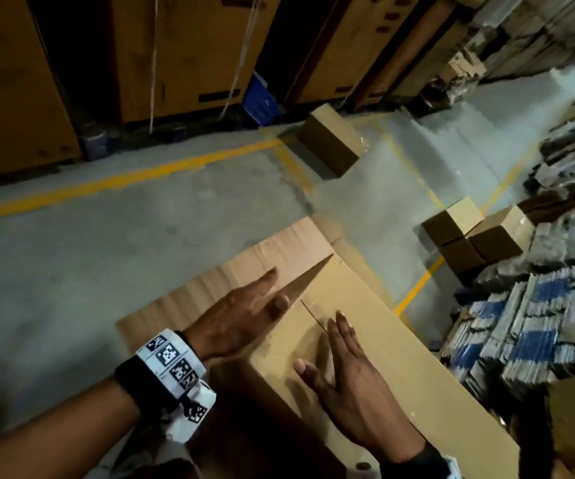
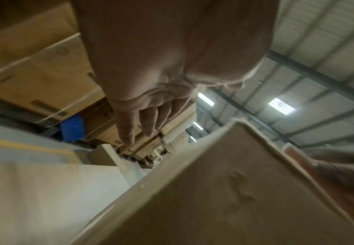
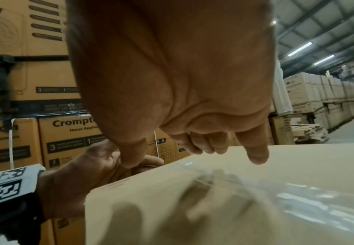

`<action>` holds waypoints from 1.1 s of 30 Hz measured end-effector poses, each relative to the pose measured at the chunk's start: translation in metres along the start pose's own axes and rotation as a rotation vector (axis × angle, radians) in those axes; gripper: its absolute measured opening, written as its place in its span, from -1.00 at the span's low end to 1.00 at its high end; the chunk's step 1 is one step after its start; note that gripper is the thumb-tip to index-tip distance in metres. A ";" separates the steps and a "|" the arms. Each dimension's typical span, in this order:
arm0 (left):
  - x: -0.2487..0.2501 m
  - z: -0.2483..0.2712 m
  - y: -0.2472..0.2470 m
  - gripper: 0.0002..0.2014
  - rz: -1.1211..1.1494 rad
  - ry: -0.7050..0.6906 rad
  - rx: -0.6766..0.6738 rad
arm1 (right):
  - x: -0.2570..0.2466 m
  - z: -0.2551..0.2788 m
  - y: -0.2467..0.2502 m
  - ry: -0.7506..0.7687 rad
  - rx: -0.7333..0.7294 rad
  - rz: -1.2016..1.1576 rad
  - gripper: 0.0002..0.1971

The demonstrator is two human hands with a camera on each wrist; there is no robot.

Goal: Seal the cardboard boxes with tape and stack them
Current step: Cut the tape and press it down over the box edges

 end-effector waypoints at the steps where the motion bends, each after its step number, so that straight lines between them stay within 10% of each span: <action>1: -0.011 -0.007 0.009 0.36 0.127 0.071 0.055 | -0.006 -0.005 -0.002 0.013 0.011 0.015 0.02; 10: 0.013 0.013 -0.048 0.23 0.390 0.018 -0.316 | -0.028 -0.014 -0.048 0.027 -0.099 0.206 0.29; 17: -0.039 0.011 -0.059 0.32 0.151 0.148 -0.332 | -0.026 -0.010 -0.054 0.028 -0.105 0.178 0.24; 24: 0.001 0.005 -0.036 0.15 0.314 -0.078 -0.176 | -0.038 -0.011 -0.046 0.101 -0.052 0.096 0.07; 29: 0.007 0.023 -0.065 0.34 0.777 0.356 -0.388 | -0.052 -0.004 -0.052 0.175 -0.080 0.199 -0.11; 33: 0.007 0.020 -0.065 0.52 0.805 0.418 -0.410 | -0.073 0.012 -0.046 0.271 -0.067 0.117 -0.20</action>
Point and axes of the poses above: each hand's wrist, its own z-axis away from the middle knuckle, its own y-axis out of the back of the hand, x = y × z, the point moved 9 cm from there along -z, towards the middle knuckle, and after that the axes turned 14 degrees about x, right-handed, at the moved point
